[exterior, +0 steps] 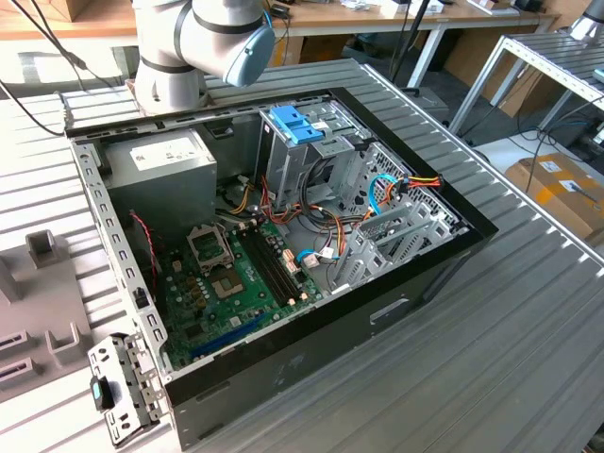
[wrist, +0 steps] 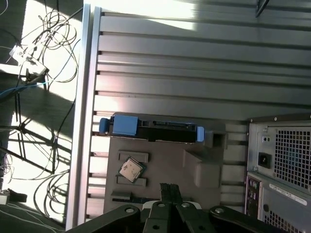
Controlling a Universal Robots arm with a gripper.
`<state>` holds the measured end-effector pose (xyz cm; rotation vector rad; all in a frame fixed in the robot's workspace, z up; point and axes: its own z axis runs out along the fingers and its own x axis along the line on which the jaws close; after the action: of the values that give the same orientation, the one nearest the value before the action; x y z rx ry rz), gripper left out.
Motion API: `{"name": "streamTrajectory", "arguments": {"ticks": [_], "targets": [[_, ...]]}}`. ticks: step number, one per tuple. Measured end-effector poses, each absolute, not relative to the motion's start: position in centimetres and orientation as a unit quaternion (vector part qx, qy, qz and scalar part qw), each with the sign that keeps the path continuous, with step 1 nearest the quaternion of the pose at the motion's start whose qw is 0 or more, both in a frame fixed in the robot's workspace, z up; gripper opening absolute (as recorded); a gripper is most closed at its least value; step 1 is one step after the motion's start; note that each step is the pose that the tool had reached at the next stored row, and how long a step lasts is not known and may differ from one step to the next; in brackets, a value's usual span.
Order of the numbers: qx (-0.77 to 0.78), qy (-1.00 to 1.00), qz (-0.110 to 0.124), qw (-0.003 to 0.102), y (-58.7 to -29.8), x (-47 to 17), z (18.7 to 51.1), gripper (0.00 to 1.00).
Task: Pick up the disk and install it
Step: 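Pick up the disk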
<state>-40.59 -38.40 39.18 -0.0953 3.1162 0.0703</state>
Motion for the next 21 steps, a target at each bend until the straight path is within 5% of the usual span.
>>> {"name": "streamTrajectory", "arguments": {"ticks": [21], "targets": [[-0.062, 0.998, 0.023, 0.011, -38.4, -40.59, 39.18, 0.11]]}}
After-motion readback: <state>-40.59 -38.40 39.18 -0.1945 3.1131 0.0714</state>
